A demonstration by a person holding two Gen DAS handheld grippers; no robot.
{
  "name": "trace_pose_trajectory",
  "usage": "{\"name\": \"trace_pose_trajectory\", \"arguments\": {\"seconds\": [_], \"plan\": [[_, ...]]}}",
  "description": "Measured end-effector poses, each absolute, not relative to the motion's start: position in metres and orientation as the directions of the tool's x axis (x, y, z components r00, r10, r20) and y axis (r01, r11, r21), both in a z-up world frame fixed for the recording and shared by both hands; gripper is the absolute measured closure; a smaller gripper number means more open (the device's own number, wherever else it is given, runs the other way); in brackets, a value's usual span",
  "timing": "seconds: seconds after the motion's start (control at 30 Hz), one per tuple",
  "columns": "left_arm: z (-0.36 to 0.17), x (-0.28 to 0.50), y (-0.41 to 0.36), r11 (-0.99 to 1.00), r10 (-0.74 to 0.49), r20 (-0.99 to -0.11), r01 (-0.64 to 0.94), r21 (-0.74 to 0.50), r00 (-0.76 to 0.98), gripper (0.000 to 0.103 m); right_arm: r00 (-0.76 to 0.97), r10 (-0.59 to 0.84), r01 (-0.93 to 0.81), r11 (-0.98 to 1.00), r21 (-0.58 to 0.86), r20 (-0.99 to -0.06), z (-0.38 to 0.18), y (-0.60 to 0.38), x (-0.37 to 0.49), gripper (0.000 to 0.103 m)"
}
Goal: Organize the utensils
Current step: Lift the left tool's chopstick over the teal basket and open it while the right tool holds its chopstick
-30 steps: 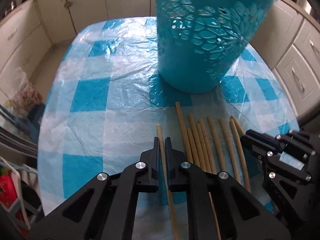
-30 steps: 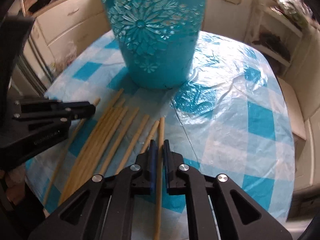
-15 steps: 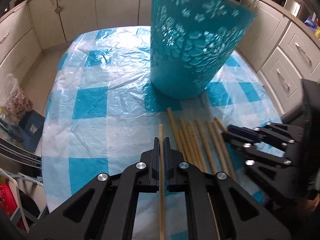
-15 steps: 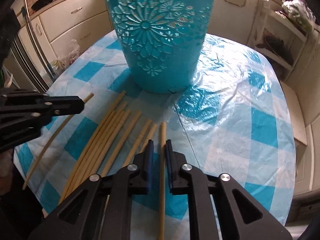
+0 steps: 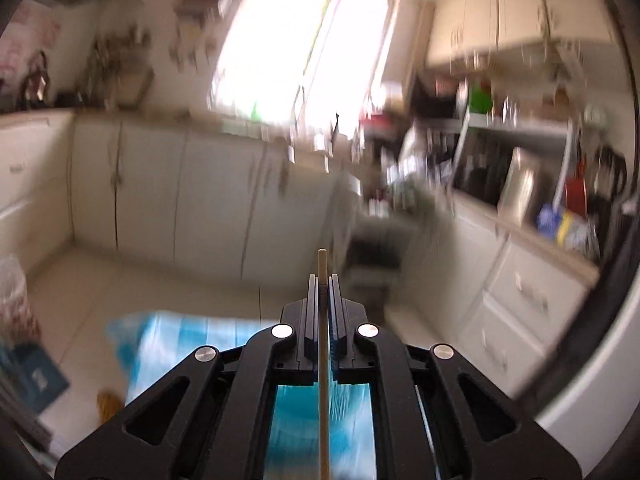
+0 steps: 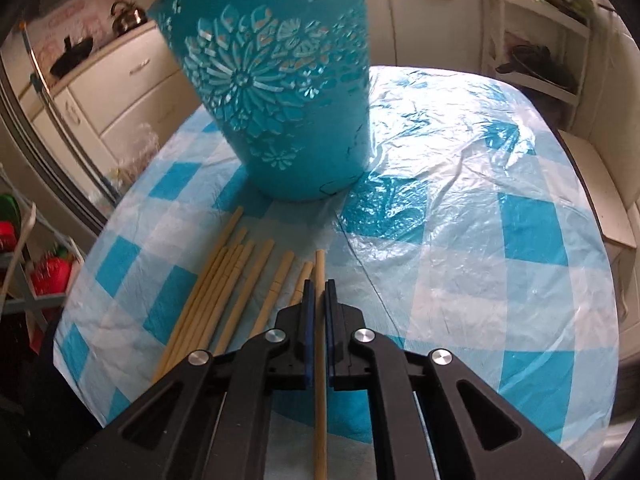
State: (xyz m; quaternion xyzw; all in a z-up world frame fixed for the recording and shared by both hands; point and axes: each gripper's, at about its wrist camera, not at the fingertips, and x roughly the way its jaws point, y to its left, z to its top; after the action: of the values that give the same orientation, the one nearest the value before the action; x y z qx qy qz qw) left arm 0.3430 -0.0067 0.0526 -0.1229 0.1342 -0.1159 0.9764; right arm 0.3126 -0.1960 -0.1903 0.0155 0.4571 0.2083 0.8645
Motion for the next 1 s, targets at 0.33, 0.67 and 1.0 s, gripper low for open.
{"name": "trace_pose_trajectory", "arguments": {"seconds": [0.33, 0.67, 1.0], "plan": [[0.023, 0.411, -0.028, 0.945, -0.075, -0.117, 0.033, -0.326, 0.990, 0.099, 0.569, 0.392, -0.306, 0.917, 0.257, -0.723, -0.176, -0.203, 0.314, 0.097], [-0.047, 0.434, -0.023, 0.972, -0.035, -0.285, -0.035, -0.234, 0.958, 0.098, 0.571, 0.391, -0.282, 0.919, 0.275, -0.722, -0.178, -0.210, 0.316, 0.097], [-0.063, 0.400, -0.011, 0.981, -0.043, -0.396, -0.037, -0.192, 0.917, 0.067, 0.529, 0.290, -0.317, 0.939, 0.131, -0.797, -0.186, -0.189, 0.320, 0.097]]}}
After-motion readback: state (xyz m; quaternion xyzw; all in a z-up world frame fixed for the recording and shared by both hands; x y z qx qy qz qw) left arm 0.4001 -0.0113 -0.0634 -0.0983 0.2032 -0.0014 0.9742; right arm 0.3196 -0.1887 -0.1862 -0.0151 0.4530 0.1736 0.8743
